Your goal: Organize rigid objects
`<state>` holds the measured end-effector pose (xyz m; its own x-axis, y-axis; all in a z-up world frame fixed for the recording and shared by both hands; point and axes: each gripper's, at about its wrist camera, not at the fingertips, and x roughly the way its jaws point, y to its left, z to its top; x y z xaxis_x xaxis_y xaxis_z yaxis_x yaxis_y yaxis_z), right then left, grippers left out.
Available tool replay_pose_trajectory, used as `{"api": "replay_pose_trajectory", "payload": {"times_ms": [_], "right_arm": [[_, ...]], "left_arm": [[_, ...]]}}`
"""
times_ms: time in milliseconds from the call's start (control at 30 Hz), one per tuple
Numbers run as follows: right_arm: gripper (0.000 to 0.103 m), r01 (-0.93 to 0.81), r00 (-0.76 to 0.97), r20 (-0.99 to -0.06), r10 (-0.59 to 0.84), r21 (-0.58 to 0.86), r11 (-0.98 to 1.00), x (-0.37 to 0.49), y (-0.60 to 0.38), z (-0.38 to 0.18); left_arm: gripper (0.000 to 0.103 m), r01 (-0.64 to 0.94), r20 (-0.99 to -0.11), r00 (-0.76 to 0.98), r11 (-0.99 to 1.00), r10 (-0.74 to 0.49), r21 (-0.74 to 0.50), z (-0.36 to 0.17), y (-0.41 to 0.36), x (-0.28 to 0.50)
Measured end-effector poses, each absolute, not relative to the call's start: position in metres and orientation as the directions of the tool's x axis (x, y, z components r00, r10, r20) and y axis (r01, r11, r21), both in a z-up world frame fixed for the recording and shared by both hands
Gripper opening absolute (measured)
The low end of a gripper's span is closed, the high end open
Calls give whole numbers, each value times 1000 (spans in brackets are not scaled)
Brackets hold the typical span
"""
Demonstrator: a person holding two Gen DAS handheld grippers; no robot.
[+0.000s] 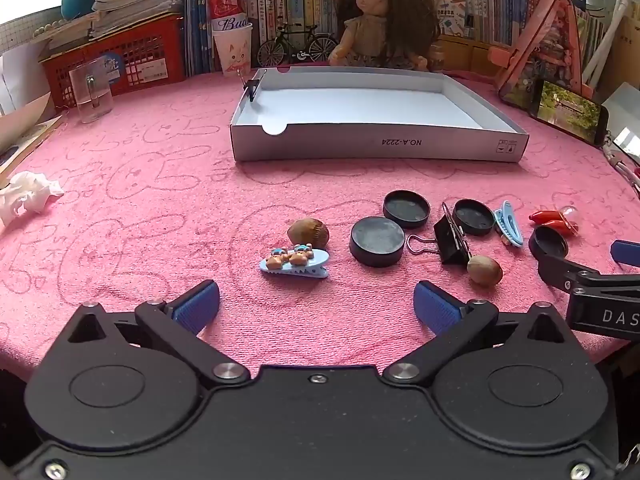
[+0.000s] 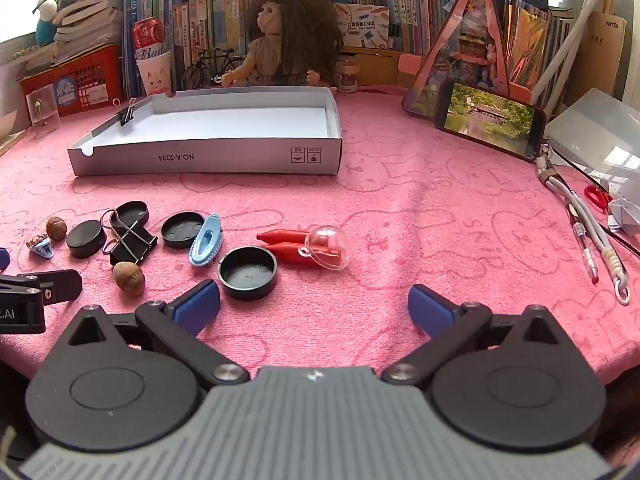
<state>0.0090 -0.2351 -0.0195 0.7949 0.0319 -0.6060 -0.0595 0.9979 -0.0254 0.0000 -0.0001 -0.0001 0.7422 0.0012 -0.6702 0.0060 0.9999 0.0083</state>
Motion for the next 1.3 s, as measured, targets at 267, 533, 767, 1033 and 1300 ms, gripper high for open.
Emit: {"api": "replay_pose_trajectory", "payload": {"times_ms": [267, 533, 767, 1033, 1300], "right_arm": [[103, -60, 792, -609, 32, -26, 998, 9, -235, -20], [103, -59, 791, -611, 30, -26, 998, 8, -234, -19], [103, -58, 791, -611, 29, -26, 998, 10, -235, -19], [103, -57, 790, -612, 29, -26, 998, 10, -234, -20], [103, -57, 790, -612, 29, -27, 998, 9, -234, -20]], "left_arm": [[103, -4, -668, 745, 1000, 7, 5, -1, 0, -3], [103, -1, -668, 745, 1000, 5, 6, -10, 3, -5], [103, -2, -680, 734, 1000, 6, 7, -2, 1, 1], [103, -3, -680, 733, 1000, 6, 7, -2, 1, 1], [103, -2, -681, 732, 1000, 6, 7, -2, 1, 1]]}}
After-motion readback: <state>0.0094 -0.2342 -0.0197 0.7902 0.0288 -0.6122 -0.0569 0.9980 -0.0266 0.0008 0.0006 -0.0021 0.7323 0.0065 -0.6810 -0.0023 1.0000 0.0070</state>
